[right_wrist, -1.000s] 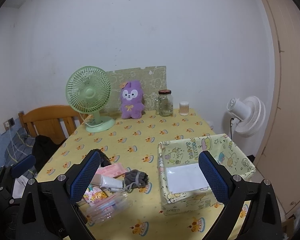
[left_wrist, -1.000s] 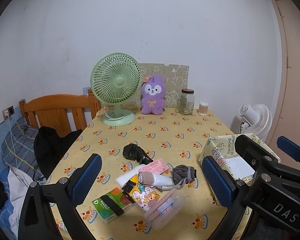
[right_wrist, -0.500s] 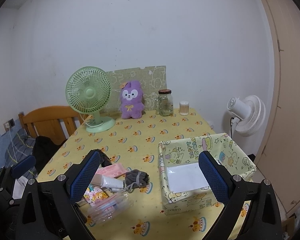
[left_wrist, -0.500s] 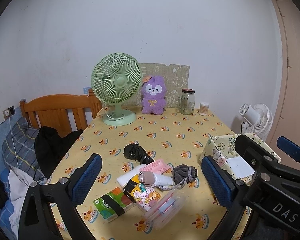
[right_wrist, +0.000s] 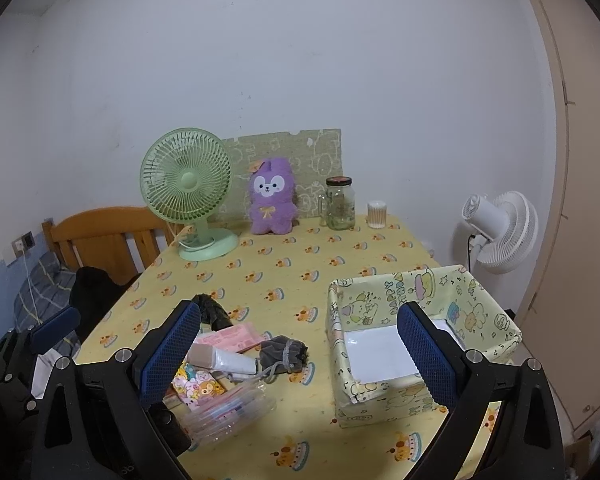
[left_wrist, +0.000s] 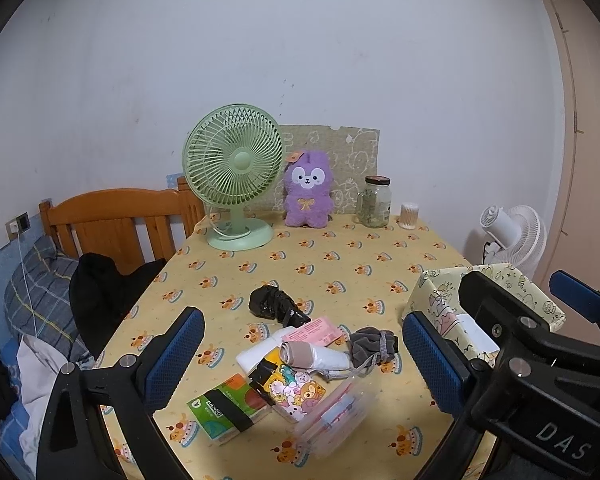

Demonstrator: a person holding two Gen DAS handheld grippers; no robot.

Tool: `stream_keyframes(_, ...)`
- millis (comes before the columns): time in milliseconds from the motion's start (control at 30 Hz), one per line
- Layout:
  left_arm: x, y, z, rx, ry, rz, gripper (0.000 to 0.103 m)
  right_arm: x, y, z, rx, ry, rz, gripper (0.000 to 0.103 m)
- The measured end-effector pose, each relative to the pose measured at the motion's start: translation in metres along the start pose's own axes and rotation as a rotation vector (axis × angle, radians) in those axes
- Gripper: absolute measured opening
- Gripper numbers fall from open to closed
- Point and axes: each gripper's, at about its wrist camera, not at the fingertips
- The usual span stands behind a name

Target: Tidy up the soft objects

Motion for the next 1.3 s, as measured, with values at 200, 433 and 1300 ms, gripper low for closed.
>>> stream_keyframes(200, -0.004, -0.003, -0.004, -0.008, 0.010, -0.006, 0.100, -0.004, -0.002, -0.003, -0.011, -0.005, 0.000, 0.100)
stream_keyframes(433, -0.014, -0.008, -0.011, -0.023, 0.013, -0.007, 0.100, -0.016, -0.009, -0.010, -0.026, -0.016, -0.010, 0.100)
stream_keyframes(1300, -0.059, -0.058, -0.071, -0.193, -0.013, 0.021, 0.096, -0.061, -0.059, -0.080, -0.188, -0.027, 0.006, 0.100)
Point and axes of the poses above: each gripper's, at about its wrist camera, not at the fingertips, and z roughly against the way its jaws point, x to its right, y to its top, and after that the axes turned 7 degrees about -y, right-handed
